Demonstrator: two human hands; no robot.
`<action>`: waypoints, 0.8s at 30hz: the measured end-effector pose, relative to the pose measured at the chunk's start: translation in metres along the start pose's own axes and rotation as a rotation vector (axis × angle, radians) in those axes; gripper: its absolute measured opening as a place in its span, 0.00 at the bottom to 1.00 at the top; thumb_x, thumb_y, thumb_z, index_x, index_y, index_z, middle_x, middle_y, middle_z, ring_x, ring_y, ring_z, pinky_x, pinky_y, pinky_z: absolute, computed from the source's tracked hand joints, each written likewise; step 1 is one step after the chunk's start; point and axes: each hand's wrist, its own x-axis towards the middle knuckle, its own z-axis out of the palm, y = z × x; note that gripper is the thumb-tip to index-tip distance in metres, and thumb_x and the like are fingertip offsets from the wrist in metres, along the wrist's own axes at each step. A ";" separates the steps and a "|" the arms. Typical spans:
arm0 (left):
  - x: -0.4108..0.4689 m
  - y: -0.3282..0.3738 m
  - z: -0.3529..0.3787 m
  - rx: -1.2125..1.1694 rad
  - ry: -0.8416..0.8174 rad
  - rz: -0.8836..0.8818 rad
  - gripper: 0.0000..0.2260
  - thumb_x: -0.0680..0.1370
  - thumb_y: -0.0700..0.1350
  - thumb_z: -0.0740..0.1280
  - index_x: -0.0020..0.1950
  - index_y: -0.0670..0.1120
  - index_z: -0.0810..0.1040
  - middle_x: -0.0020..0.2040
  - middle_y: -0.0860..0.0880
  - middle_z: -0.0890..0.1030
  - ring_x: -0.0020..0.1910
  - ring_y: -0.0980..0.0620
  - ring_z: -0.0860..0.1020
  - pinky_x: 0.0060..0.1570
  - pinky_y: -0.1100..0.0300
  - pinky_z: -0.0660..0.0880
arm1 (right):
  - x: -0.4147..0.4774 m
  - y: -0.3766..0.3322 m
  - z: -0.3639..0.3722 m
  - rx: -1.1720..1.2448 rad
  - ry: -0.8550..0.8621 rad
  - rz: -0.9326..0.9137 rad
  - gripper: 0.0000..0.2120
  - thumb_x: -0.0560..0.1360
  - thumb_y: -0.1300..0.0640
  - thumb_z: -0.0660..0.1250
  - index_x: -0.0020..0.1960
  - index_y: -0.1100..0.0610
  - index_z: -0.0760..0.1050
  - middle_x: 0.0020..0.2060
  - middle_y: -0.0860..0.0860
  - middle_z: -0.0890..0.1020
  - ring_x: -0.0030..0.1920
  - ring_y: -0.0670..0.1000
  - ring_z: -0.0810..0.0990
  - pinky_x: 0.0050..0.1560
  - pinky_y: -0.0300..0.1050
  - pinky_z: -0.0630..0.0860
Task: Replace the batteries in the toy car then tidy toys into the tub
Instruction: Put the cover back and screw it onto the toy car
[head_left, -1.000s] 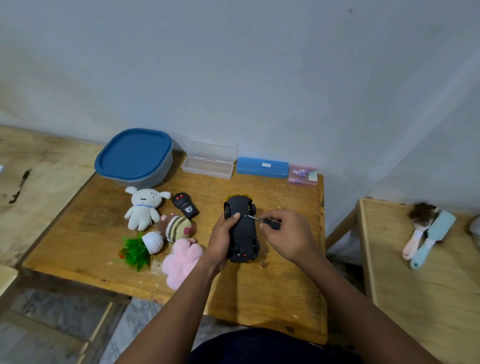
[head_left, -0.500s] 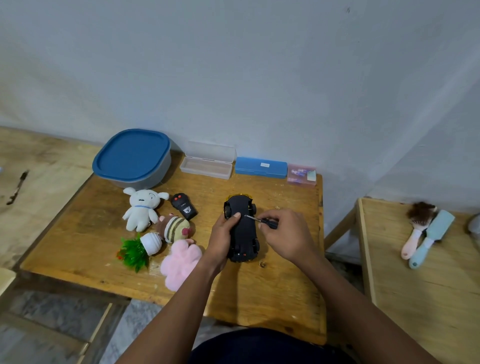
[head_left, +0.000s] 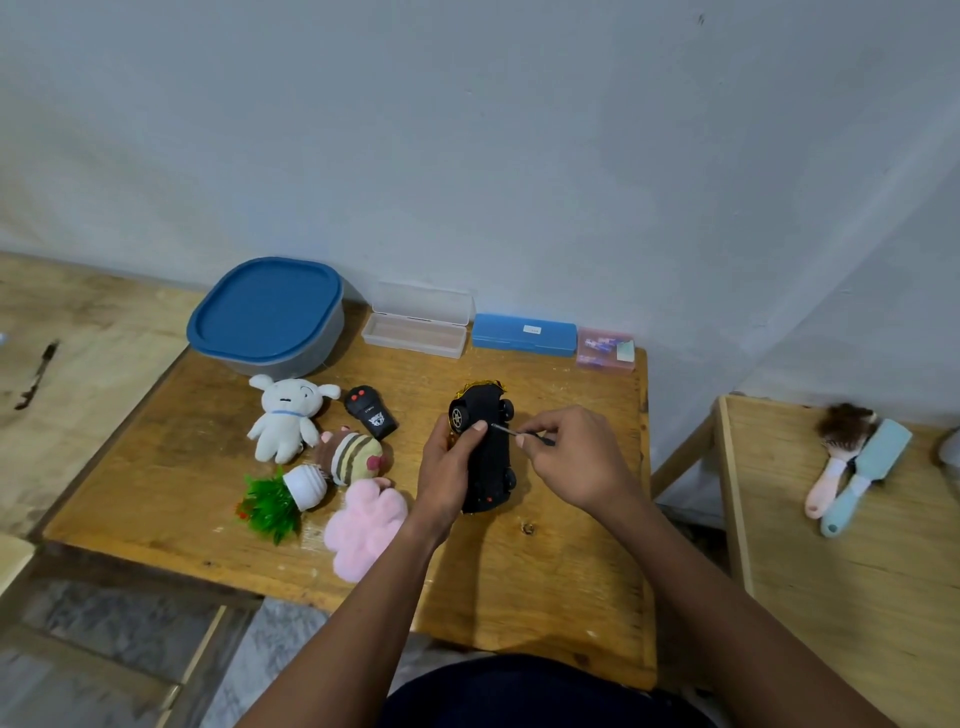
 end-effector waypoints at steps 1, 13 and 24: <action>0.000 0.000 0.000 -0.004 0.001 0.002 0.09 0.82 0.46 0.66 0.62 0.52 0.79 0.57 0.46 0.83 0.55 0.48 0.83 0.46 0.58 0.81 | 0.000 0.000 0.000 0.011 0.004 0.011 0.08 0.77 0.55 0.69 0.53 0.53 0.85 0.45 0.45 0.85 0.42 0.42 0.77 0.45 0.37 0.72; 0.000 0.002 -0.002 -0.049 0.005 -0.011 0.13 0.80 0.49 0.68 0.64 0.52 0.80 0.58 0.43 0.84 0.57 0.41 0.83 0.59 0.38 0.79 | 0.000 -0.003 0.001 -0.002 0.077 -0.014 0.06 0.76 0.55 0.71 0.52 0.50 0.85 0.48 0.45 0.84 0.47 0.43 0.78 0.39 0.29 0.68; -0.005 0.003 -0.006 0.028 0.005 0.046 0.16 0.76 0.55 0.69 0.63 0.54 0.79 0.57 0.47 0.84 0.57 0.47 0.83 0.55 0.49 0.82 | 0.000 -0.003 0.005 -0.062 0.041 -0.054 0.08 0.77 0.52 0.68 0.53 0.49 0.85 0.47 0.46 0.85 0.48 0.46 0.80 0.48 0.44 0.79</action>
